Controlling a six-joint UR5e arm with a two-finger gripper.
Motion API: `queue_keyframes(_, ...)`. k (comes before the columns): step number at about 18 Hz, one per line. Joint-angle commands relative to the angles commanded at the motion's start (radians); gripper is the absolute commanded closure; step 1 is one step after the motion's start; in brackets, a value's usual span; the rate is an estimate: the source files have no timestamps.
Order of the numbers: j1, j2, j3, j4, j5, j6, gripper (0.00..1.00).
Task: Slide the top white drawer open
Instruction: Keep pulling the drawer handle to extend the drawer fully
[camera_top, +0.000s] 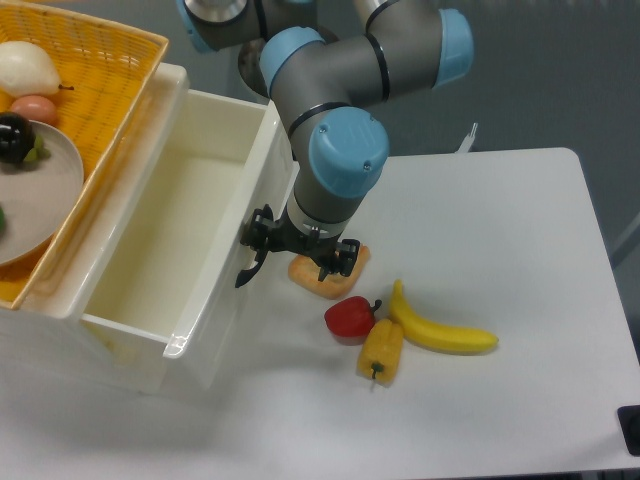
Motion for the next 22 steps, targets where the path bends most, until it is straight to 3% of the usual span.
queue_keyframes(22,0.051,-0.018,0.022,0.0,-0.002,0.018,0.0)
